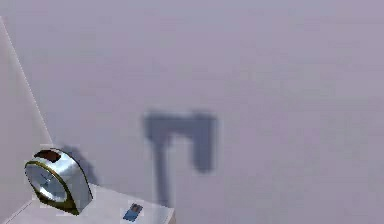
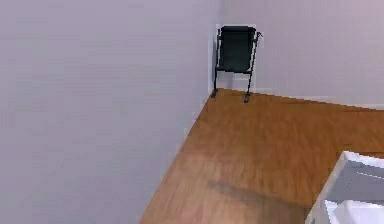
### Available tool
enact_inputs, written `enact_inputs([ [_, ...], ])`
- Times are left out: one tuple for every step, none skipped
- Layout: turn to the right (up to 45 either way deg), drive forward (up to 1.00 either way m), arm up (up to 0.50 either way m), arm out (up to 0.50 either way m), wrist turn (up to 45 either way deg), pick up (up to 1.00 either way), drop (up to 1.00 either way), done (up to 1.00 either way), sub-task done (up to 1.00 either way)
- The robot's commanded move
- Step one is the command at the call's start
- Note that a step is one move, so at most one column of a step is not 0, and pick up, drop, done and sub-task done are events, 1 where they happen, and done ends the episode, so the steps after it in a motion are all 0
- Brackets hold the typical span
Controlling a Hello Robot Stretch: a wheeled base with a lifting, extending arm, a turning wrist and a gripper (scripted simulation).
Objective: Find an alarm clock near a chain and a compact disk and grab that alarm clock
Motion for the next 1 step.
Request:
enact_inputs([
  [45.0,0.00,0.00,0.00,0.0,0.00,0.00,0.00,0.00],
])
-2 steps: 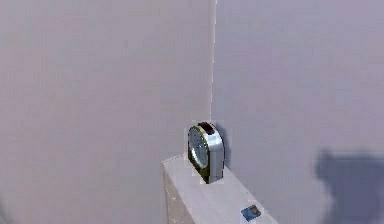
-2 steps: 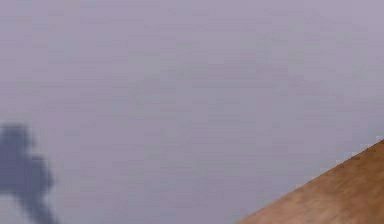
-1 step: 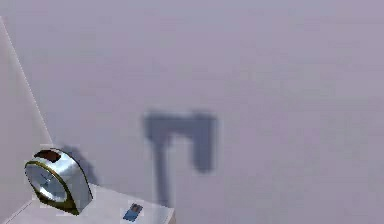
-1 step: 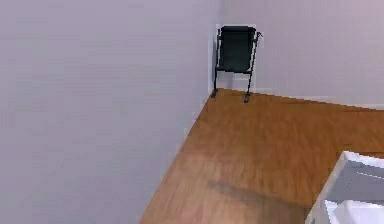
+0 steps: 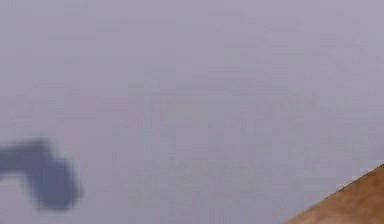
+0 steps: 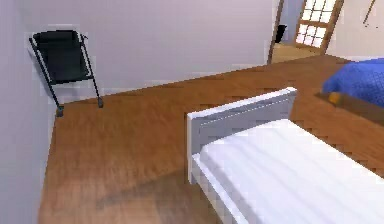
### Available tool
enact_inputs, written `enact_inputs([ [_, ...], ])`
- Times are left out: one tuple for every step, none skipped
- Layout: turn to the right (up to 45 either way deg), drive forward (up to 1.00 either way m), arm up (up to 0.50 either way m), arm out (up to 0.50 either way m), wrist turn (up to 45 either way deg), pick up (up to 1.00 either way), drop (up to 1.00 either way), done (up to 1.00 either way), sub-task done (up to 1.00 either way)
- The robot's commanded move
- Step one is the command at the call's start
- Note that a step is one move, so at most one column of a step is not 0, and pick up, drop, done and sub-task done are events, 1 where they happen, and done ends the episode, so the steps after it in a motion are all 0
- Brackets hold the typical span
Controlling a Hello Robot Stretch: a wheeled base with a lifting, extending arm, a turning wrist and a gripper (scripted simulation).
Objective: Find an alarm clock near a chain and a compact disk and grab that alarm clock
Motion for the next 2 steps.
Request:
enact_inputs([
  [45.0,0.00,0.00,0.00,0.0,0.00,0.00,0.00,0.00],
  [45.0,0.00,0.00,0.00,0.0,0.00,0.00,0.00,0.00],
])
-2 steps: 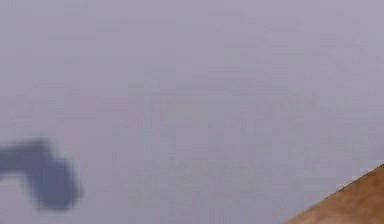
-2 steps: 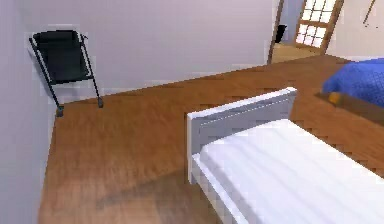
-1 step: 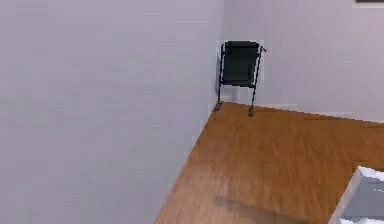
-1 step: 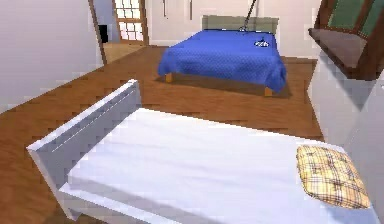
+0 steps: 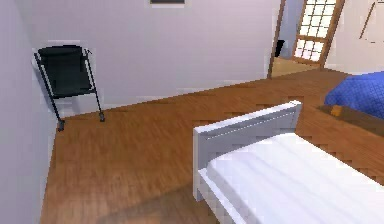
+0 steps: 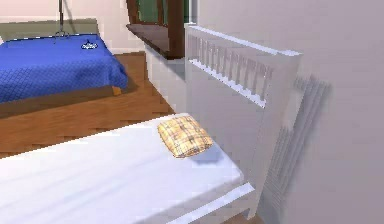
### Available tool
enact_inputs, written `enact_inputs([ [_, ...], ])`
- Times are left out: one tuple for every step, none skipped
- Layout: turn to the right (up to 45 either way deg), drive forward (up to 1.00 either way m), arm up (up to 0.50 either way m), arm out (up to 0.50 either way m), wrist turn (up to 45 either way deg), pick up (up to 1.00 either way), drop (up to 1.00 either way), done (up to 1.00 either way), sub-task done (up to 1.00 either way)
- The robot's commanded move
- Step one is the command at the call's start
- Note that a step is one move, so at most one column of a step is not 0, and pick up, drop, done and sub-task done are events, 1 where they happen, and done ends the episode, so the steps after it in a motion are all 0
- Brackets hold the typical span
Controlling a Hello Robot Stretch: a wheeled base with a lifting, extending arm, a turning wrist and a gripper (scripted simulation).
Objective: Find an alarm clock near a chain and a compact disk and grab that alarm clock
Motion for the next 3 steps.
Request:
enact_inputs([
  [0.0,0.15,0.00,0.00,0.0,0.00,0.00,0.00,0.00],
  [-45.0,0.00,0.00,0.00,0.0,0.00,0.00,0.00,0.00],
  [-36.0,0.00,0.00,0.00,0.0,0.00,0.00,0.00,0.00],
])
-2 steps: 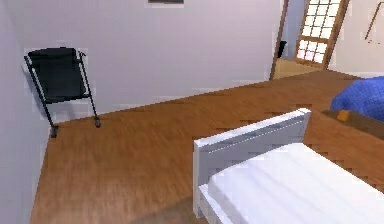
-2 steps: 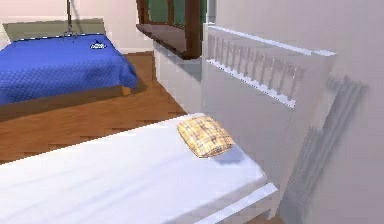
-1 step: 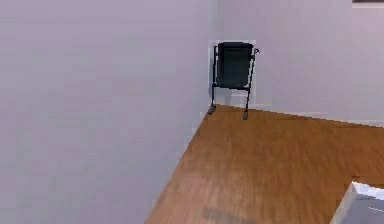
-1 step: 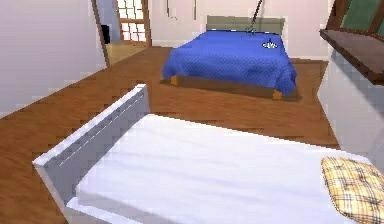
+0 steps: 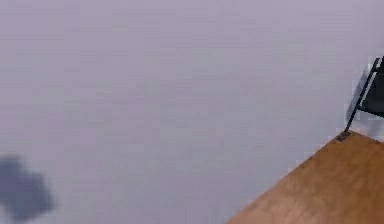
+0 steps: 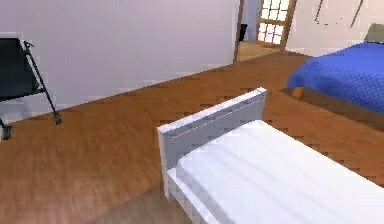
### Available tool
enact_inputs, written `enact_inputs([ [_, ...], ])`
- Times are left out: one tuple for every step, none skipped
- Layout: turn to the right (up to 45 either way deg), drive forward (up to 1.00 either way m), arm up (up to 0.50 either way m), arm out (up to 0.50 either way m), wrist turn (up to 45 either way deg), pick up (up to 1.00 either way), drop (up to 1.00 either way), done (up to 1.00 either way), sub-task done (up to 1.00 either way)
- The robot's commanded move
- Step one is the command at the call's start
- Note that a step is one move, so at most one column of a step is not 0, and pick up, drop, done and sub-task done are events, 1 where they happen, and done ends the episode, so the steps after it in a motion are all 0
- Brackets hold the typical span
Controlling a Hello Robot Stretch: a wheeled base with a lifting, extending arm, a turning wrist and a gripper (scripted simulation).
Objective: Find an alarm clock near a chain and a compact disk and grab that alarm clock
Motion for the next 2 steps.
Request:
enact_inputs([
  [0.0,0.05,0.00,0.00,0.0,0.00,0.00,0.00,0.00],
  [45.0,0.00,0.00,0.00,0.0,0.00,0.00,0.00,0.00],
])
